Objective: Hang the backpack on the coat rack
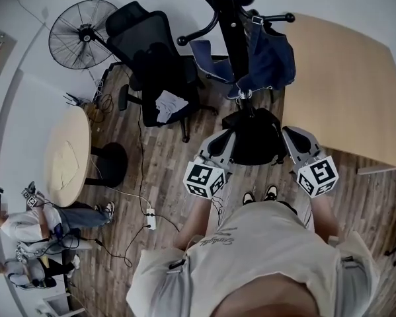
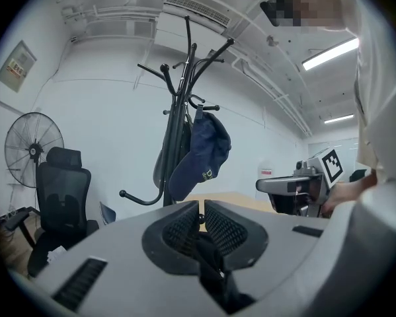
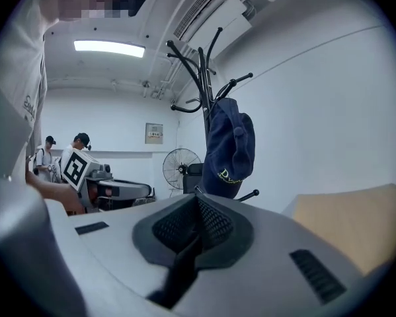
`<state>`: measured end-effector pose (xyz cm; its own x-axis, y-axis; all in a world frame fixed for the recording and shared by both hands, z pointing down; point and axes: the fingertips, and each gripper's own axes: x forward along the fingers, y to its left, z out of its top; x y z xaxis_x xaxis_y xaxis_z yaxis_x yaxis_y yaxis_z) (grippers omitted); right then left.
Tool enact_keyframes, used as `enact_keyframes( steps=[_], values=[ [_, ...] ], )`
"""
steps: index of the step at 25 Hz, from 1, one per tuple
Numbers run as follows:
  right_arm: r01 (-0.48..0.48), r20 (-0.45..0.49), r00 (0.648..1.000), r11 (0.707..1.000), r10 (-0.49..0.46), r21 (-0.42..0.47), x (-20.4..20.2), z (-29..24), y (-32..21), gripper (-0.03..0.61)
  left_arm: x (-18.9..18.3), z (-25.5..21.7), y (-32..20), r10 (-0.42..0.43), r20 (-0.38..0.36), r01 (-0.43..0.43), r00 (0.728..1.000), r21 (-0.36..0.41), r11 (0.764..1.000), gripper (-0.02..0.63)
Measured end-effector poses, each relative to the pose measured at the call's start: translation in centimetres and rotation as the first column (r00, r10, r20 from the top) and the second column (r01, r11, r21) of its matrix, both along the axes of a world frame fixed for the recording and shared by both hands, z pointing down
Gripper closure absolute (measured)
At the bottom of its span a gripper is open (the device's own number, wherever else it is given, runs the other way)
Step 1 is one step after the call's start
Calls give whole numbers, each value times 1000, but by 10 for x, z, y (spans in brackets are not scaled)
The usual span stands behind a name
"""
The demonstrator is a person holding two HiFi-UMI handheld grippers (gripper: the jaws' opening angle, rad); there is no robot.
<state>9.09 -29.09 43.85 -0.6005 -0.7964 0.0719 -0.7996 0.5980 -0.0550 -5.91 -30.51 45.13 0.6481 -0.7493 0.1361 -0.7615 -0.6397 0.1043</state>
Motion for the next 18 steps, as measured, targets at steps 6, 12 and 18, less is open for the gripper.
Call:
enact_keyframes(
  steps=[6, 12, 18],
  values=[
    [36, 55, 998, 998, -34, -44, -6, 6, 3, 584, -8, 7, 1, -22, -5, 22, 1000, -15, 1000, 578],
    [44, 72, 997, 996, -39, -76, -8, 14, 6, 584, -19, 8, 0, -64, -10, 64, 998, -8, 998, 578],
    [35, 65, 997, 997, -31, -69, -8, 15, 12, 584, -21, 9, 3, -67, -27, 66, 997, -19, 998, 578]
  ],
)
